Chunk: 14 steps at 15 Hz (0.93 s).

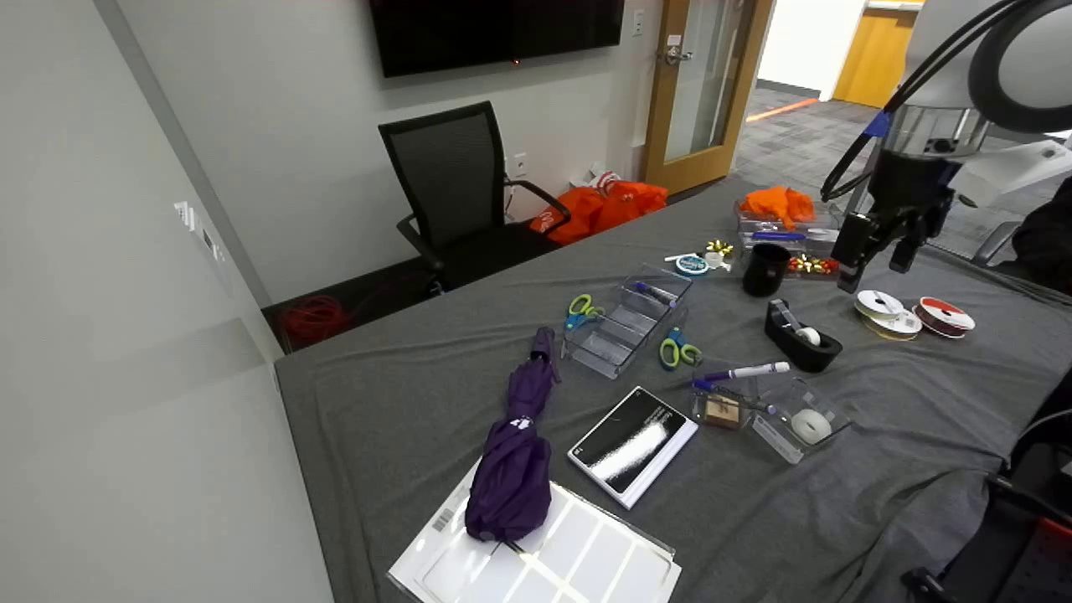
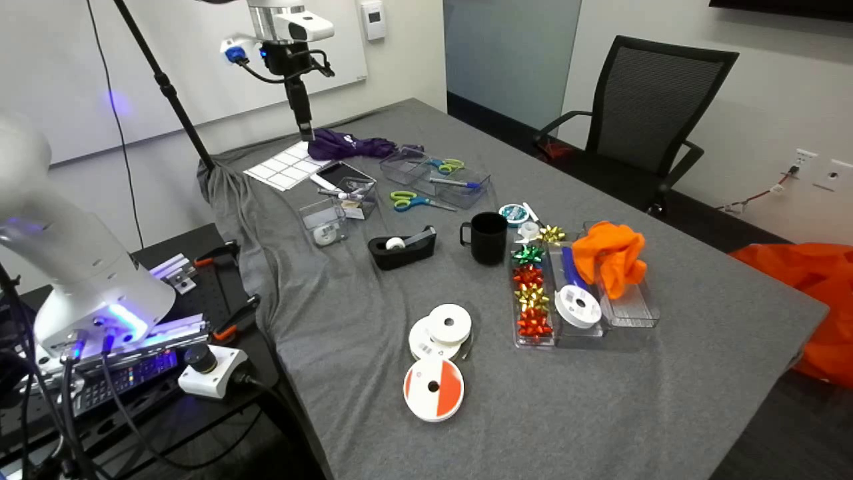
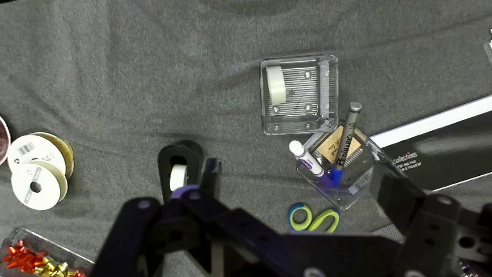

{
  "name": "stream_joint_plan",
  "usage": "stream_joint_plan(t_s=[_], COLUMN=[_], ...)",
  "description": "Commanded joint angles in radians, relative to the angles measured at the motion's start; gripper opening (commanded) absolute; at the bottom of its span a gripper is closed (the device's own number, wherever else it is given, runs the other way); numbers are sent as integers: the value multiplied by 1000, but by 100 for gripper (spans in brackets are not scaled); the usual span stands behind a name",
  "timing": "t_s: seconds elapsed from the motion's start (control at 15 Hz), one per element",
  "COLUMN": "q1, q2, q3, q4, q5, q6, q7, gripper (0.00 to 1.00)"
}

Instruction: Move the marker from the middle tray to the furthest tray

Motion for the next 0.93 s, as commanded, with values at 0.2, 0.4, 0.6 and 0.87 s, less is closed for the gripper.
stream_joint_plan(t_s=[0.2, 0.4, 0.6, 0.87], q1=[1, 1, 1, 8], q2=[0, 0, 0, 77], q3=[-1, -1, -1, 25], q4=[1, 1, 1, 29], q5=[0, 0, 0, -107], q6=[-2, -2, -2, 10], q7=[0, 0, 0, -10], gripper=[100, 100, 100, 100])
